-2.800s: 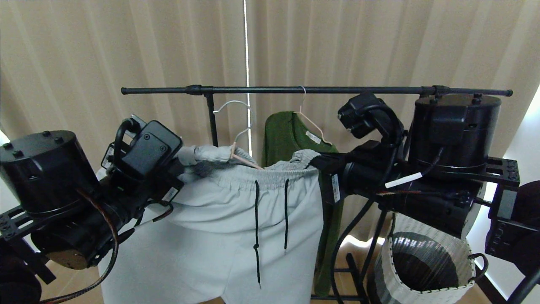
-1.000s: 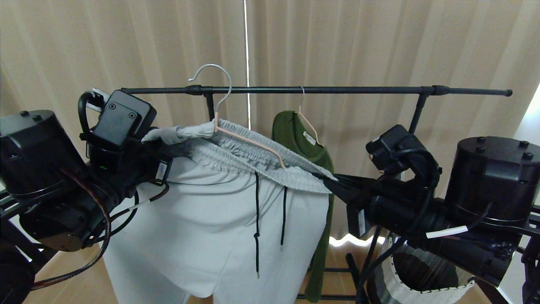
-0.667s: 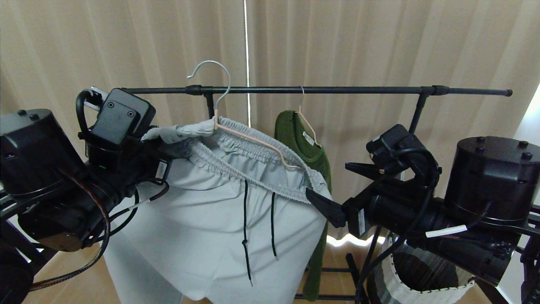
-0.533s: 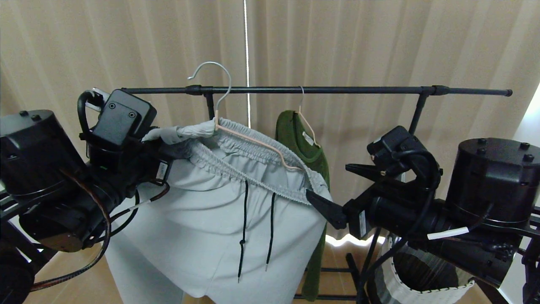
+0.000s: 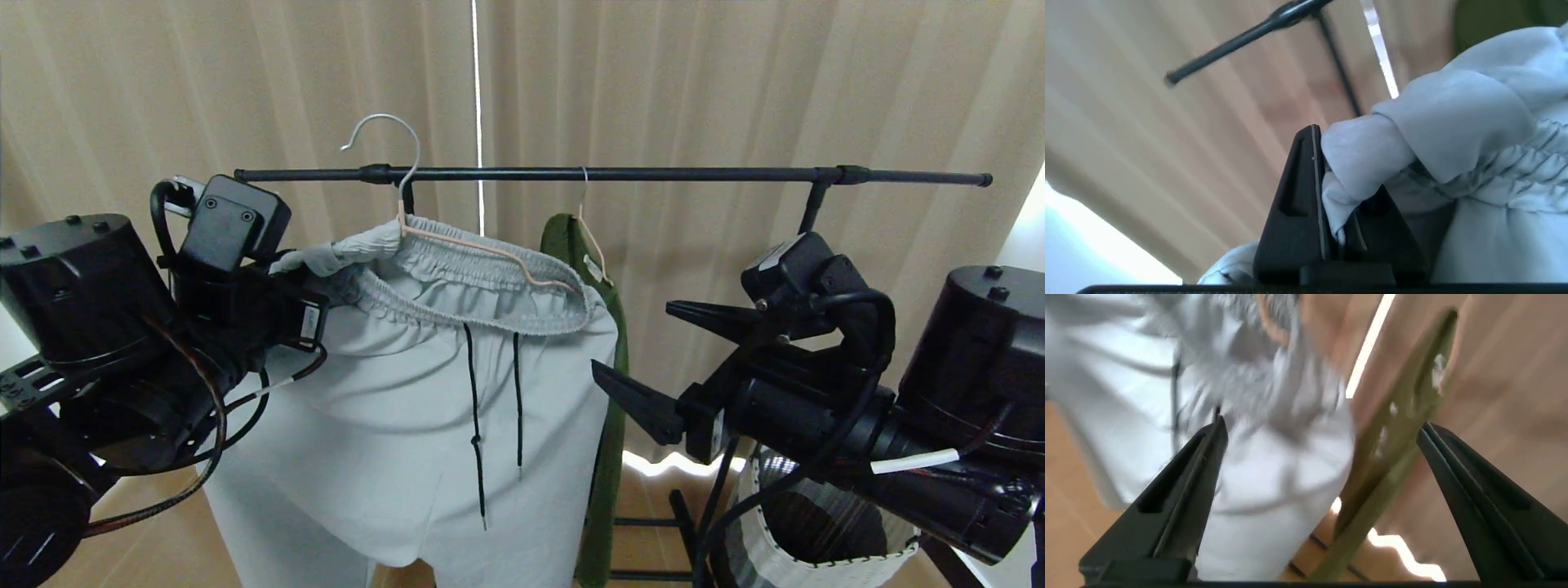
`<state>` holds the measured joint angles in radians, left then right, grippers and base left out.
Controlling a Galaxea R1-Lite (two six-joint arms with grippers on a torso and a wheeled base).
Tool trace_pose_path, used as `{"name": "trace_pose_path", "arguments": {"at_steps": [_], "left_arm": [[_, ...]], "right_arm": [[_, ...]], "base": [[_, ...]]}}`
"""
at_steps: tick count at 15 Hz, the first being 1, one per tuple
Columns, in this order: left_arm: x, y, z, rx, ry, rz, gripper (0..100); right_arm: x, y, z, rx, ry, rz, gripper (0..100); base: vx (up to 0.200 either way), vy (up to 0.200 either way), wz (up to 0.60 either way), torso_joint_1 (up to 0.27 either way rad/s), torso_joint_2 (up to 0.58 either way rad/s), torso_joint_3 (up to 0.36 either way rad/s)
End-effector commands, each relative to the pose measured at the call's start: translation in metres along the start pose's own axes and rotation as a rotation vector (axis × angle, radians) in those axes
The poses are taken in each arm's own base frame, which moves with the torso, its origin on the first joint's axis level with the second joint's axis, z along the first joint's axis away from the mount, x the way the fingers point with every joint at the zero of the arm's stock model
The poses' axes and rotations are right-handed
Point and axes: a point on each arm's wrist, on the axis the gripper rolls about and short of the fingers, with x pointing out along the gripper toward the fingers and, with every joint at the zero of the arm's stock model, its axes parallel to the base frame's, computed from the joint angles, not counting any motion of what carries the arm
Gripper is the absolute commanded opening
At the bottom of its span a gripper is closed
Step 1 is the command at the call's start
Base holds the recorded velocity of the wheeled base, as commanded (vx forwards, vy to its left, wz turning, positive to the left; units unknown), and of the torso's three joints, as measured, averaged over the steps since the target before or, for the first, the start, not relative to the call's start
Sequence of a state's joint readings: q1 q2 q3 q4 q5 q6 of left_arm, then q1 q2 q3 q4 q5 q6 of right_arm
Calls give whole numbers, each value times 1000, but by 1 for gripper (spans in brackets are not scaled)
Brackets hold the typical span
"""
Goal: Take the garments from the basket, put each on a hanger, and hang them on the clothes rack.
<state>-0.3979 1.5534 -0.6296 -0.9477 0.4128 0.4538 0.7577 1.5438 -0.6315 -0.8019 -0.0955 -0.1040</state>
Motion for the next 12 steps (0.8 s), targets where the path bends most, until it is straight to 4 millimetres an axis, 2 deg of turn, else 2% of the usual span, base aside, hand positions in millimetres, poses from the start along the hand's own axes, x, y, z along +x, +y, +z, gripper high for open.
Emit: {"name": "trace_pose_path", "arguments": {"at_steps": [1, 6, 9, 12], "left_arm": [[-2, -8, -5, -1, 15, -29, 0], [-18, -39, 8, -7, -38, -161, 0], [-22, -45, 14, -11, -60, -185, 0], [-26, -47, 16, -14, -69, -199, 0]], "right_arm": [[1, 0, 1, -3, -5, 6, 100], [19, -5, 16, -106, -43, -28, 100], [33, -14, 19, -168, -33, -62, 100], [49, -31, 24, -215, -12, -126, 100]], "base": [[0, 0, 0, 0, 0, 0], [0, 0, 0, 0, 0, 0], [0, 0, 0, 0, 0, 0], [0, 0, 0, 0, 0, 0]]}}
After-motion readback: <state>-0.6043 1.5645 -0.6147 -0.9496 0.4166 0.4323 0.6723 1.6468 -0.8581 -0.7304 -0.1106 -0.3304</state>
